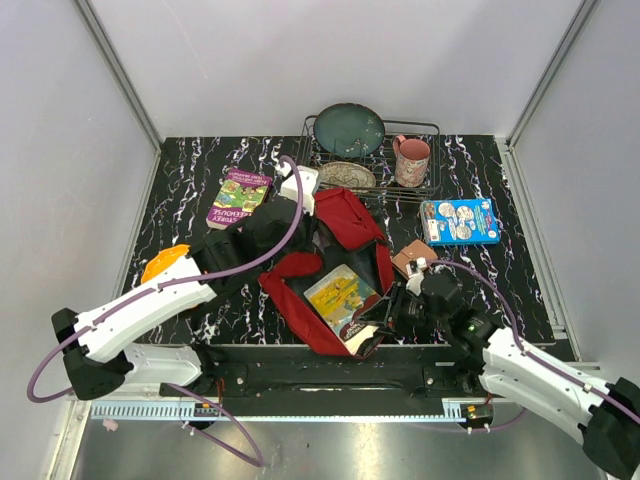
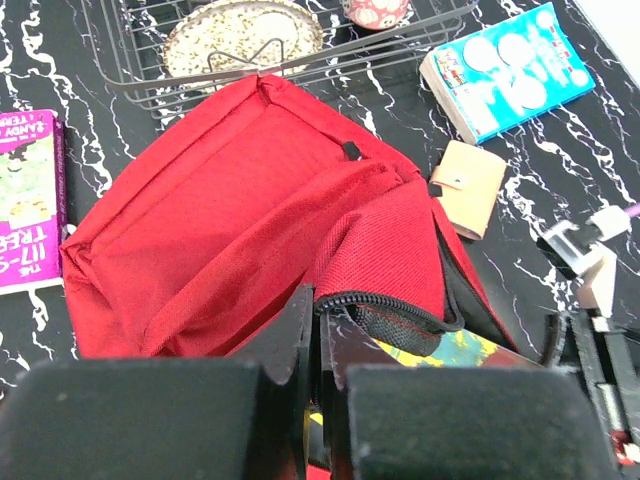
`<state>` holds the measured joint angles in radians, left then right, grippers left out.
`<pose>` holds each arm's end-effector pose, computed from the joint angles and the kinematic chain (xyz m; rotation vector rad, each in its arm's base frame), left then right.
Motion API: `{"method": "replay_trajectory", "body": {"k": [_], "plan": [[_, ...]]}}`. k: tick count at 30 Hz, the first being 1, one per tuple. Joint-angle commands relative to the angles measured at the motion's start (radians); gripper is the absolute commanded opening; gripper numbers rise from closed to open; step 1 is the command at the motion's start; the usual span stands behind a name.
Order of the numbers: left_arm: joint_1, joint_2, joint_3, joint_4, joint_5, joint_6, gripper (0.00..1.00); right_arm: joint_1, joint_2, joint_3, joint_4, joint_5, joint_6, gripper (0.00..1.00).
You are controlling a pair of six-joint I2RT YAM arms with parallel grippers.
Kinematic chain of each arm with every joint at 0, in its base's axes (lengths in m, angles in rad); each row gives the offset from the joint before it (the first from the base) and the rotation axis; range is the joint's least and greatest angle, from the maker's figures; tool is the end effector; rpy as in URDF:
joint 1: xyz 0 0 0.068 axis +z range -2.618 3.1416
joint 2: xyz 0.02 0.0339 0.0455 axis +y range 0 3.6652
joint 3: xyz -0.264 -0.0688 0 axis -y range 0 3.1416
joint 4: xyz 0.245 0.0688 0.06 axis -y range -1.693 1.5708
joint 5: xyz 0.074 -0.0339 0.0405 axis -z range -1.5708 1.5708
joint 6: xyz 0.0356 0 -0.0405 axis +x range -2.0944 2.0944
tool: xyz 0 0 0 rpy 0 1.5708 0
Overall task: Pack the student bag
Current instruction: Place the book in the student bag.
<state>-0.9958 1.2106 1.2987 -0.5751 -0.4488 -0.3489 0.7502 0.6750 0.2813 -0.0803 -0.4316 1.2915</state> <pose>0.1541 -0.2093 0.3922 0.3769 1.9929 -0.3946 0.1053 0.1185 0.1914 0.3388 2.4479 1.5563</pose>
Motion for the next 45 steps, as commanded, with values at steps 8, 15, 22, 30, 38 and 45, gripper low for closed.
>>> {"method": "replay_trajectory", "body": {"k": [8, 15, 22, 30, 38, 45], "plan": [[0.005, -0.072, -0.076, 0.124, 0.082, -0.022, 0.0, 0.0, -0.118, 0.021, -0.138, 0.258, -0.086, 0.61], [0.005, -0.068, -0.122, 0.165, 0.133, -0.084, 0.0, 0.0, -0.022, -0.011, 0.158, 0.137, 0.018, 0.75], [0.005, -0.083, -0.162, 0.215, 0.153, -0.131, 0.0, 0.018, -0.005, 0.019, 0.16, 0.23, 0.071, 0.77], [0.005, -0.088, -0.187, 0.253, 0.162, -0.206, 0.0, 0.179, 0.13, 0.136, 0.052, 0.566, 0.095, 0.78], [0.005, -0.134, -0.219, 0.262, 0.139, -0.245, 0.0, 0.438, 0.323, 0.285, -0.069, 0.881, 0.167, 0.62], [0.005, -0.163, -0.236, 0.265, 0.136, -0.246, 0.0, 0.439, 0.307, 0.3, -0.024, 0.896, 0.125, 0.0]]}}
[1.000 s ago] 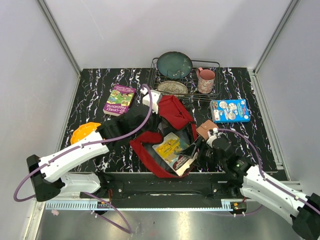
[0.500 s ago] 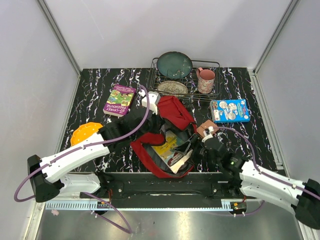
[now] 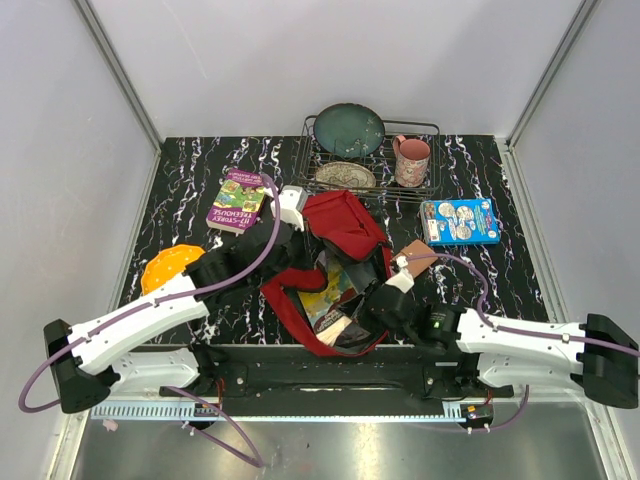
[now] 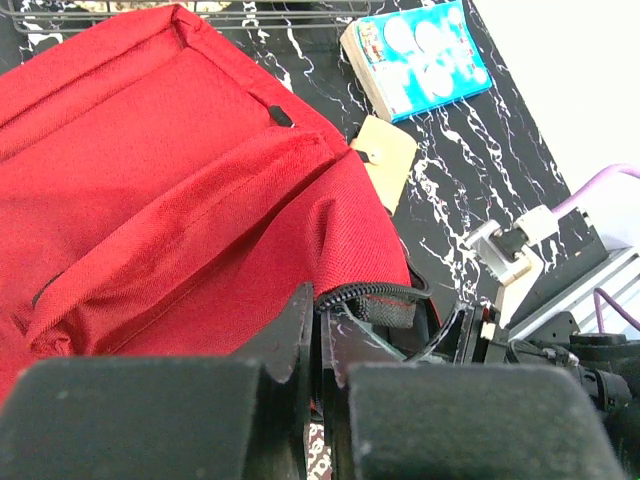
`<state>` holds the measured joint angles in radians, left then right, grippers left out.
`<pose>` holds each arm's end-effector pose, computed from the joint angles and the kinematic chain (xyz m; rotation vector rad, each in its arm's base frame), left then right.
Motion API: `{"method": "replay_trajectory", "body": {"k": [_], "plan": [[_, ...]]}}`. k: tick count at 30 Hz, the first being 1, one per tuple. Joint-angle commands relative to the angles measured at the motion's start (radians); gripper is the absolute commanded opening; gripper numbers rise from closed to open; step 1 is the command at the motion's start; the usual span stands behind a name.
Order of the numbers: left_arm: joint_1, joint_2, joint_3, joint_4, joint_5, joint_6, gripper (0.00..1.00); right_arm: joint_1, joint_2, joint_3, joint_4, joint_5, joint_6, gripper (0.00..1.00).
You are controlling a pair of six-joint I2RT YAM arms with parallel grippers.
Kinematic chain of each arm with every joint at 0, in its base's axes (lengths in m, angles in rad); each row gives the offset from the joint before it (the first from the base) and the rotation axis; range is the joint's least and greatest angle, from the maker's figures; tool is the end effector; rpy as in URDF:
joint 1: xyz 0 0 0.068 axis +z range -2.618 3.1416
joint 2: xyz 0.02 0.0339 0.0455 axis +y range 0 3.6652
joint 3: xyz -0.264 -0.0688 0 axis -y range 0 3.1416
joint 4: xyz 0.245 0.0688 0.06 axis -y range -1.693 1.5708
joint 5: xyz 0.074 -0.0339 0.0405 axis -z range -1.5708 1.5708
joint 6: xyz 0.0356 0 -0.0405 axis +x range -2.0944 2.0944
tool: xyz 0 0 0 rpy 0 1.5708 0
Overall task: Pack the student bag
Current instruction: Place the book in the student bag.
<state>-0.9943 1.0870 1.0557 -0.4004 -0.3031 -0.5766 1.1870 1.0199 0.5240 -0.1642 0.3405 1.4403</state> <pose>0.1408 -0.1971 0.3543 0.2281 2.0400 -0.7045 0.0900 0.1910 0.2087 0.5037 2.3560 1.0320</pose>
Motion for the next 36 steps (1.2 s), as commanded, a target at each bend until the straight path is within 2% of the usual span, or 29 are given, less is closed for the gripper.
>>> {"method": "replay_trajectory", "body": {"k": [1, 3, 8, 9, 10, 11, 13, 17, 18, 19, 20, 21, 24, 29, 31, 32, 34, 36], "plan": [[0.003, -0.044, 0.006, 0.09, -0.01, -0.016, 0.0, 0.002, -0.055, 0.051, 0.101, 0.124, -0.094, 0.0], [0.003, -0.044, 0.007, 0.083, -0.019, -0.009, 0.0, 0.002, -0.113, 0.044, 0.217, 0.111, -0.138, 0.0], [0.005, -0.052, 0.013, 0.074, -0.031, -0.002, 0.0, 0.003, -0.256, 0.013, 0.331, 0.112, -0.184, 0.0], [0.005, -0.055, 0.006, 0.101, -0.015, 0.017, 0.0, 0.003, -0.276, -0.007, 0.359, 0.142, -0.161, 0.0], [0.005, -0.073, -0.008, 0.135, 0.013, 0.026, 0.0, 0.002, -0.294, -0.066, 0.365, 0.188, -0.07, 0.0], [0.005, -0.087, -0.023, 0.171, 0.054, 0.03, 0.0, 0.0, -0.317, -0.103, 0.37, 0.281, -0.01, 0.0], [0.005, -0.114, -0.057, 0.261, 0.076, 0.024, 0.0, -0.021, -0.319, -0.21, 0.425, 0.324, 0.133, 0.0], [0.005, -0.11, -0.031, 0.275, 0.139, 0.037, 0.0, -0.056, -0.181, -0.278, 0.69, 0.304, 0.143, 0.0], [0.005, -0.104, -0.026, 0.268, 0.153, 0.04, 0.0, -0.084, -0.146, -0.282, 0.801, 0.284, 0.144, 0.0], [0.005, -0.089, -0.02, 0.267, 0.165, 0.04, 0.0, -0.111, -0.111, -0.279, 0.86, 0.252, 0.15, 0.0], [0.003, -0.084, -0.022, 0.268, 0.177, 0.037, 0.0, -0.142, -0.027, -0.274, 0.924, 0.156, 0.147, 0.0], [0.003, -0.076, -0.025, 0.273, 0.183, 0.028, 0.0, -0.197, 0.02, -0.268, 1.066, 0.111, 0.143, 0.0], [0.003, -0.079, -0.04, 0.287, 0.174, 0.015, 0.0, -0.228, 0.228, -0.239, 1.358, 0.011, 0.152, 0.0], [0.008, -0.075, -0.014, 0.238, 0.141, 0.041, 0.0, -0.228, 0.48, -0.124, 1.584, -0.173, 0.172, 0.0], [0.01, -0.072, 0.001, 0.218, 0.136, 0.058, 0.0, -0.23, 0.496, -0.096, 1.522, -0.186, 0.195, 0.0], [0.008, -0.072, 0.018, 0.206, 0.133, 0.075, 0.0, -0.228, 0.49, -0.096, 1.417, -0.17, 0.207, 0.0], [0.009, -0.067, 0.032, 0.184, 0.127, 0.087, 0.0, -0.23, 0.445, -0.101, 1.329, -0.147, 0.171, 0.0], [0.011, -0.067, 0.043, 0.161, 0.127, 0.106, 0.0, -0.237, 0.381, -0.075, 1.02, -0.106, 0.125, 0.04]]}}
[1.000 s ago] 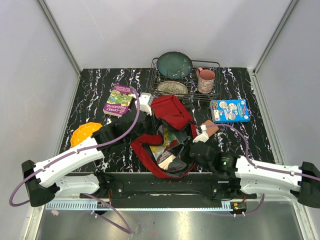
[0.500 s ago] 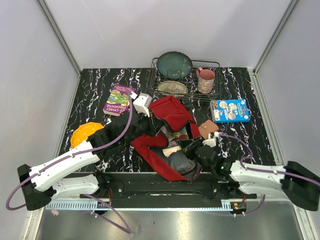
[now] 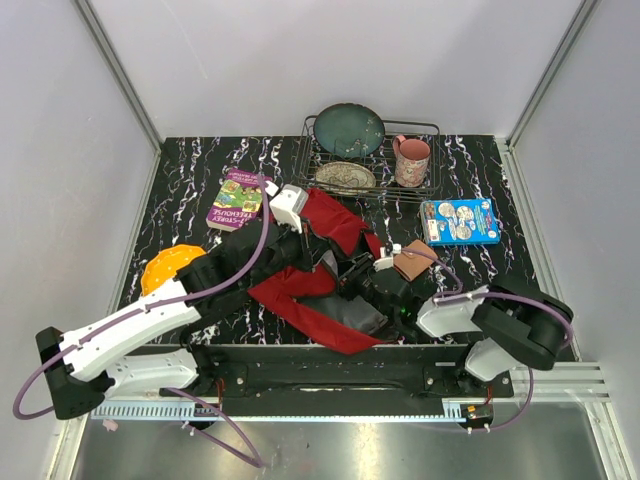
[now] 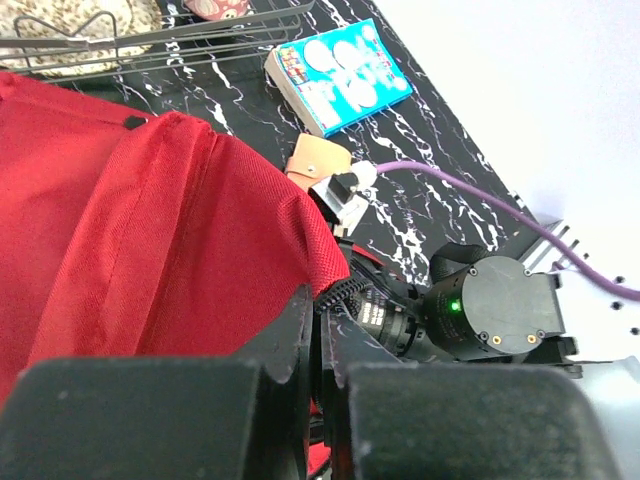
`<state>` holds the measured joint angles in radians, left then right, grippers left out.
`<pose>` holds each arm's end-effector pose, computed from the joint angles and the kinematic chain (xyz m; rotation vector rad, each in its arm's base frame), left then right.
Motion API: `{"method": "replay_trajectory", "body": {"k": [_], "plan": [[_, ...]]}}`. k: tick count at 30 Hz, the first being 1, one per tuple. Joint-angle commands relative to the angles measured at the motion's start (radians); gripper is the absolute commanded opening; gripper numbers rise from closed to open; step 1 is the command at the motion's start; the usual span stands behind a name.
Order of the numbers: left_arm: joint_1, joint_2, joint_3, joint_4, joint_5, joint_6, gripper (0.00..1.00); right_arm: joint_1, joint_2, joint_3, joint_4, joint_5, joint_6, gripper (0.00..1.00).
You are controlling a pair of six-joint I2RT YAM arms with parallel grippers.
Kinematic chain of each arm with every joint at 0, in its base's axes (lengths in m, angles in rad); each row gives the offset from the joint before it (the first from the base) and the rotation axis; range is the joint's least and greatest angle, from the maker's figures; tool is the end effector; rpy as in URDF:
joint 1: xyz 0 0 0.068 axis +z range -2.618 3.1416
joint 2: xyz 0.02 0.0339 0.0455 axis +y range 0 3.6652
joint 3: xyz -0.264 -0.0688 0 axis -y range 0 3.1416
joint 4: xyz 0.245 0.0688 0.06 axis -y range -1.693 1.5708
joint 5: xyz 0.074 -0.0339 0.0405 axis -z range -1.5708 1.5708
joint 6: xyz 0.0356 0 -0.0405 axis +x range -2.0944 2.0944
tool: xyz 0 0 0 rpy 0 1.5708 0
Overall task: Pack the student bag
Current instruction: Place the book in the student bag.
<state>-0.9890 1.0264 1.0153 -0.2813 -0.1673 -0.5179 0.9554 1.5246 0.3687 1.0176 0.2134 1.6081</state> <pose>0.1332 -0.1917 0.3652 0.3372 1.9262 -0.8732 0.1616 0.2155 0.1622 0.8294 1.8606 1.6304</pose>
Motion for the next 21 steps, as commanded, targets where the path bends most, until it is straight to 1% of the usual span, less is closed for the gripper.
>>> {"method": "replay_trajectory", "body": {"k": [1, 2, 3, 4, 6, 7, 8, 9, 10, 11, 13, 14, 15, 16, 17, 18, 19, 20, 21], "plan": [[0.007, -0.009, 0.082, 0.039, -0.009, 0.051, 0.0, -0.006, -0.18, 0.129, -0.272, 0.049, -0.089, 0.06], [0.015, -0.012, 0.078, 0.036, -0.003, 0.058, 0.0, -0.004, -0.201, 0.154, -0.447, 0.091, -0.127, 0.08], [0.018, -0.02, 0.071, 0.037, 0.006, 0.061, 0.0, -0.007, -0.213, 0.179, -0.52, 0.107, -0.176, 0.11], [0.024, -0.025, 0.069, 0.036, 0.014, 0.065, 0.0, -0.015, -0.228, 0.209, -0.566, 0.113, -0.206, 0.1], [0.036, -0.037, 0.065, 0.025, 0.014, 0.07, 0.0, -0.055, -0.23, 0.173, -0.315, -0.049, -0.287, 0.09], [0.041, -0.038, 0.062, 0.021, 0.012, 0.07, 0.0, -0.06, -0.23, 0.174, -0.256, -0.119, -0.287, 0.09], [0.056, -0.043, 0.059, 0.019, 0.02, 0.073, 0.0, -0.061, -0.233, 0.194, -0.275, -0.197, -0.287, 0.09], [0.064, -0.051, 0.057, 0.019, 0.026, 0.075, 0.0, -0.061, -0.238, 0.202, -0.274, -0.244, -0.254, 0.09], [0.072, -0.052, 0.054, 0.019, 0.029, 0.078, 0.0, -0.06, -0.222, 0.187, -0.228, -0.274, -0.231, 0.09], [0.088, -0.054, 0.054, 0.025, 0.04, 0.079, 0.0, -0.061, -0.207, 0.167, -0.077, -0.328, -0.199, 0.07], [0.104, -0.055, 0.057, 0.028, 0.057, 0.082, 0.0, -0.069, -0.137, 0.118, 0.074, -0.377, -0.093, 0.08], [0.114, -0.057, 0.057, 0.036, 0.078, 0.085, 0.0, -0.076, -0.103, 0.116, 0.144, -0.446, -0.052, 0.07], [0.121, -0.055, 0.058, 0.04, 0.089, 0.087, 0.0, -0.083, -0.069, 0.119, 0.169, -0.474, 0.001, 0.07], [0.125, -0.057, 0.055, 0.045, 0.103, 0.091, 0.0, -0.084, -0.008, 0.119, 0.205, -0.485, 0.006, 0.07], [0.134, -0.054, 0.055, 0.057, 0.139, 0.097, 0.0, -0.083, 0.018, 0.119, 0.222, -0.494, 0.016, 0.07], [0.138, -0.048, 0.057, 0.063, 0.161, 0.104, 0.0, -0.086, 0.035, 0.124, 0.201, -0.493, 0.036, 0.08], [0.139, -0.043, 0.06, 0.067, 0.193, 0.113, 0.0, -0.092, 0.064, 0.134, 0.176, -0.497, 0.018, 0.1], [0.144, -0.037, 0.065, 0.071, 0.243, 0.136, 0.0, -0.101, 0.068, 0.15, 0.074, -0.509, -0.015, 0.12], [0.144, -0.023, 0.071, 0.071, 0.262, 0.147, 0.0, -0.101, 0.063, 0.186, -0.02, -0.503, -0.078, 0.15]]}}
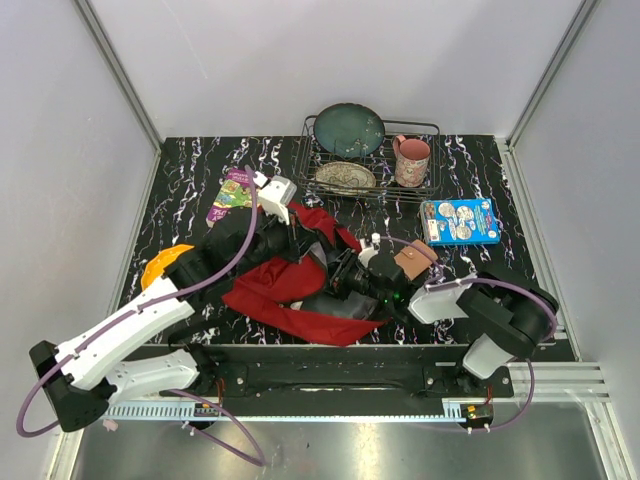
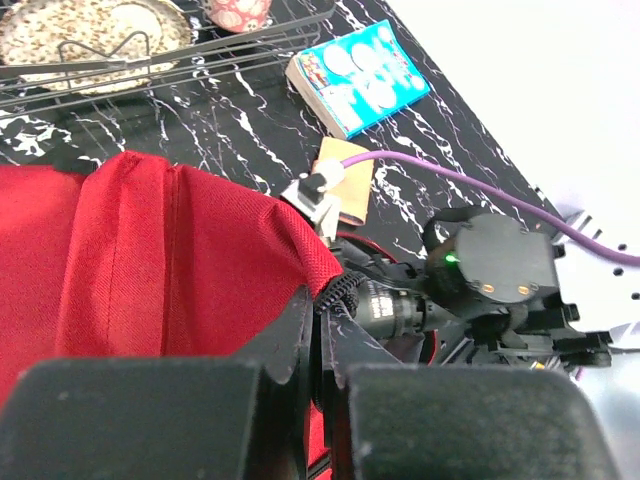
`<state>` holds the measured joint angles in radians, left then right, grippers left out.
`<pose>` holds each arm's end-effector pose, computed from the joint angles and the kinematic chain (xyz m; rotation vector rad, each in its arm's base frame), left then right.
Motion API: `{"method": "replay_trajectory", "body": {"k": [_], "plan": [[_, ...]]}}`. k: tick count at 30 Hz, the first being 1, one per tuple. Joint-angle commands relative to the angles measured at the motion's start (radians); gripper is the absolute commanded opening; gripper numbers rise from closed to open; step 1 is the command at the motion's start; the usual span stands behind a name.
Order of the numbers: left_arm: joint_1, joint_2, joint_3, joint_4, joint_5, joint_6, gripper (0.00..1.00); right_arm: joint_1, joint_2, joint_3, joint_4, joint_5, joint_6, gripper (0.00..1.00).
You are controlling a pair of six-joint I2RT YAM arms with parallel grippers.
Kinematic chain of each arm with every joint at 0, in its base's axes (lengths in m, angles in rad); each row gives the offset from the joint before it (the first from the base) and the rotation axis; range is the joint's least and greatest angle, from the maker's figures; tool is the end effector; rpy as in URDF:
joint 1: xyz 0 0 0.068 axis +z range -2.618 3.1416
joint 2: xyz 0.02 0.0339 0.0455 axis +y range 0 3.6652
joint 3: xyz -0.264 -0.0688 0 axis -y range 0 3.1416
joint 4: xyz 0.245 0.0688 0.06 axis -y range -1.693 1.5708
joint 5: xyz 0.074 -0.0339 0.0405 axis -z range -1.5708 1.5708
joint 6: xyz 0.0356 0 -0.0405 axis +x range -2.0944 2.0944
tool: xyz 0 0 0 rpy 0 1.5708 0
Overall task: Pack the student bag
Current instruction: Place the book in the student bag.
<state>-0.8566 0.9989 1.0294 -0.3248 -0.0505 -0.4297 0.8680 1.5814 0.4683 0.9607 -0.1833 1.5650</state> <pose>0.1487 -0.1688 0.3712 0.3776 1.9147 -0.8287 0.1842 0.2275 0.1677 0.5773 2.0876 1.8067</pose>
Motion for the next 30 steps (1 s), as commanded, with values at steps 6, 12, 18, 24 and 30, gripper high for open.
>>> {"method": "replay_trajectory", "body": {"k": [6, 12, 18, 24, 30], "plan": [[0.022, 0.059, 0.093, 0.101, 0.265, 0.134, 0.0, -0.021, -0.031, 0.272, -0.358, -0.11, -0.334, 0.19], [0.037, 0.079, 0.1, 0.11, 0.258, 0.161, 0.0, -0.037, 0.003, 0.325, -0.464, -0.213, -0.395, 0.2], [0.045, 0.06, 0.072, 0.147, 0.293, 0.166, 0.0, -0.066, 0.081, 0.334, -0.516, -0.142, -0.414, 0.31], [0.056, 0.023, 0.029, 0.156, 0.284, 0.151, 0.0, -0.076, 0.103, 0.346, -0.548, -0.099, -0.45, 0.57], [0.073, -0.016, -0.017, 0.165, 0.252, 0.12, 0.0, -0.083, -0.027, 0.34, -0.732, 0.005, -0.537, 0.79]]}}
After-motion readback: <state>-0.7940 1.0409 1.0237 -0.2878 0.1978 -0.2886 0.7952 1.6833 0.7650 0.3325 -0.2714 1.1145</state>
